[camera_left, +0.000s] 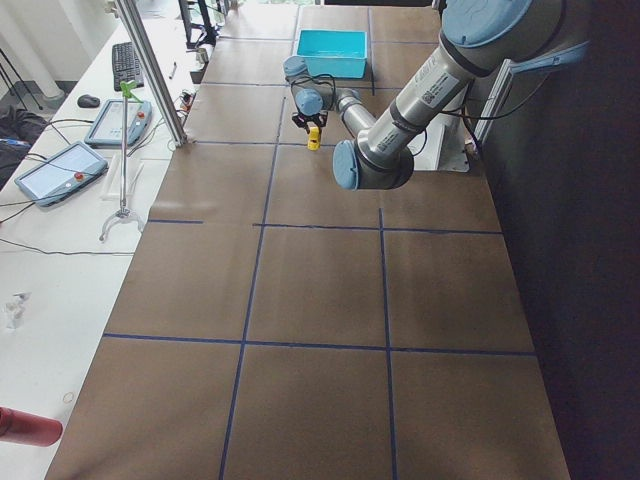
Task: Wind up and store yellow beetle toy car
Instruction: 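Press the car down and drag it back toward the robot with the left gripper, then keep dragging the car backward along the table with the left gripper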
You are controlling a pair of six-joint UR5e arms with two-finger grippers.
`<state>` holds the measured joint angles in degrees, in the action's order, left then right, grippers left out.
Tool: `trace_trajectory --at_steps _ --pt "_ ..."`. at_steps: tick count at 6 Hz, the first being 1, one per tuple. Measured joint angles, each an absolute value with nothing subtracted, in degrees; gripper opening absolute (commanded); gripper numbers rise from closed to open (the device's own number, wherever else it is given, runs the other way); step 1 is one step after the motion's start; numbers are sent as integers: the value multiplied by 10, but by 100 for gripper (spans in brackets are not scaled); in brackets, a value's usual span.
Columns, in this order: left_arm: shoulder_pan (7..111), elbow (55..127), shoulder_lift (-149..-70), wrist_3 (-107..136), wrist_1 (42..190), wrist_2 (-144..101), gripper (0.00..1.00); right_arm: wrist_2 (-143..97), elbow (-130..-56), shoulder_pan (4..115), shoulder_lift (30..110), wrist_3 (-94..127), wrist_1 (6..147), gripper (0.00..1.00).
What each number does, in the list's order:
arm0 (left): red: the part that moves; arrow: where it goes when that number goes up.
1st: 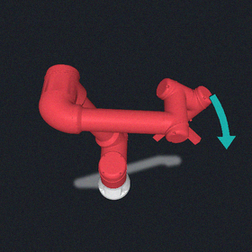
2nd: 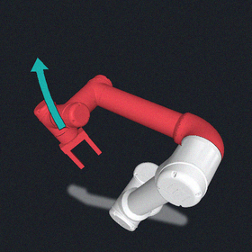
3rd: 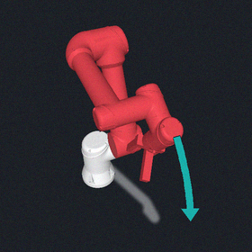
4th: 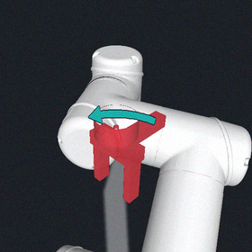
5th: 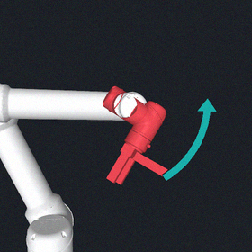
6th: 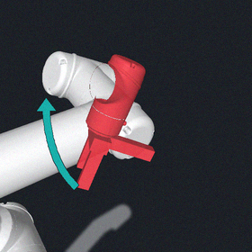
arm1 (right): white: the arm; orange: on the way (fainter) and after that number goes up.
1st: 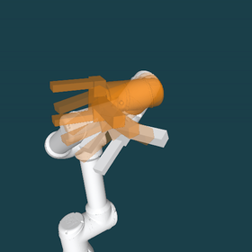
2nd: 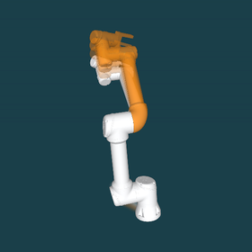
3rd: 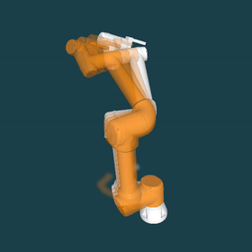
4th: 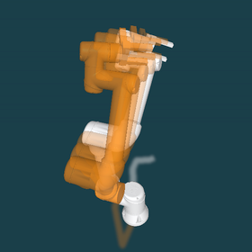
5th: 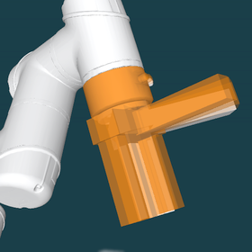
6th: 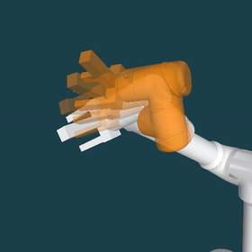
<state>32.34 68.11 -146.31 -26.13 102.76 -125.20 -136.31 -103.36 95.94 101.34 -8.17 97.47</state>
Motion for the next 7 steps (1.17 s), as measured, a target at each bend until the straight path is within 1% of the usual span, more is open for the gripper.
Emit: trace_trajectory --at_steps 7 --pt "325 672 -1440 -262 1089 -1263 0 -1364 -1033 960 1013 -82 975 100"
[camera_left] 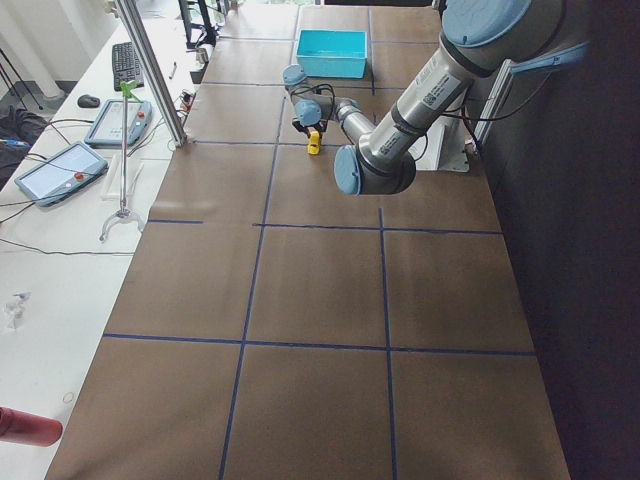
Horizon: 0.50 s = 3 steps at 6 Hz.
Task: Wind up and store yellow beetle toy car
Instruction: 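Keep dragging the car backward along the table with the left gripper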
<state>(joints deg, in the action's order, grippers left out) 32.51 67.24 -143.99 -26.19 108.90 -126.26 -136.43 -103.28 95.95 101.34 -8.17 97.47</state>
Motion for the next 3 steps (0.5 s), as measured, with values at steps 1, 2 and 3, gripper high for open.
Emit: trace_trajectory --at_steps 1,2,3 --pt "327 673 -1436 -261 1091 -1267 0 -1365 -1033 960 1013 -82 975 100" --pt "332 673 -1431 -260 1092 -1280 0 -1365 -1033 960 1013 -82 975 100" --pt "338 674 -1425 -258 1094 -1296 0 -1365 -1034 959 1013 -82 975 100"
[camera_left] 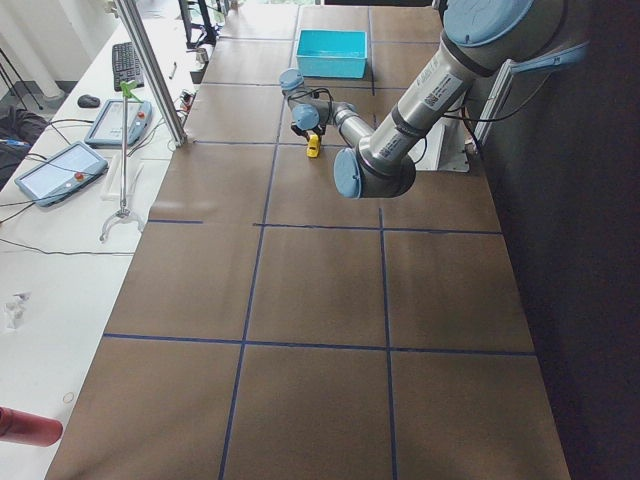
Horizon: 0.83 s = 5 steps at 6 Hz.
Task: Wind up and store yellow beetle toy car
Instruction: 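Keep dragging the car backward along the table with the left gripper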
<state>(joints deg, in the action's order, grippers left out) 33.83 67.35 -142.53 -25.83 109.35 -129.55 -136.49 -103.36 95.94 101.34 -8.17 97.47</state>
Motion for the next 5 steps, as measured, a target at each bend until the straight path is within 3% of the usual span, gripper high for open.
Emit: trace_trajectory --at_steps 5 --pt "356 699 -1368 -259 1129 -1320 0 -1365 -1034 959 1013 -82 975 100"
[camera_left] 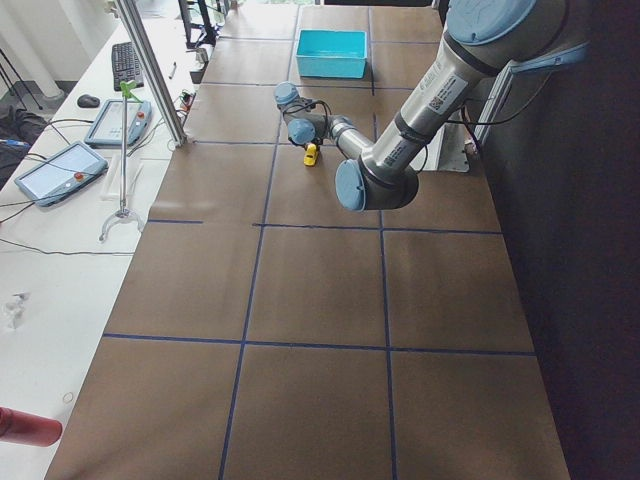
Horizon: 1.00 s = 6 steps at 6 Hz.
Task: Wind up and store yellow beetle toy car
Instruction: 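Keep dragging the car backward along the table with the left gripper, then open the left gripper to release the wound car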
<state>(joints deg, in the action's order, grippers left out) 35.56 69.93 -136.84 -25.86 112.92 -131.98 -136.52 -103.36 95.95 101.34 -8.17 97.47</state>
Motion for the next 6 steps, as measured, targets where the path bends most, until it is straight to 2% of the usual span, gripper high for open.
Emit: trace_trajectory --at_steps 1,2,3,6 --pt "359 712 -1354 -260 1131 -1320 0 -1366 -1034 960 1013 -82 975 100" --pt "361 721 -1344 -262 1133 -1320 10 -1366 -1034 959 1013 -82 975 100" --pt "362 724 -1339 -264 1134 -1320 99 -1366 -1034 959 1013 -82 975 100" --pt "357 725 -1332 -270 1139 -1318 100 -1367 -1034 959 1013 -82 975 100"
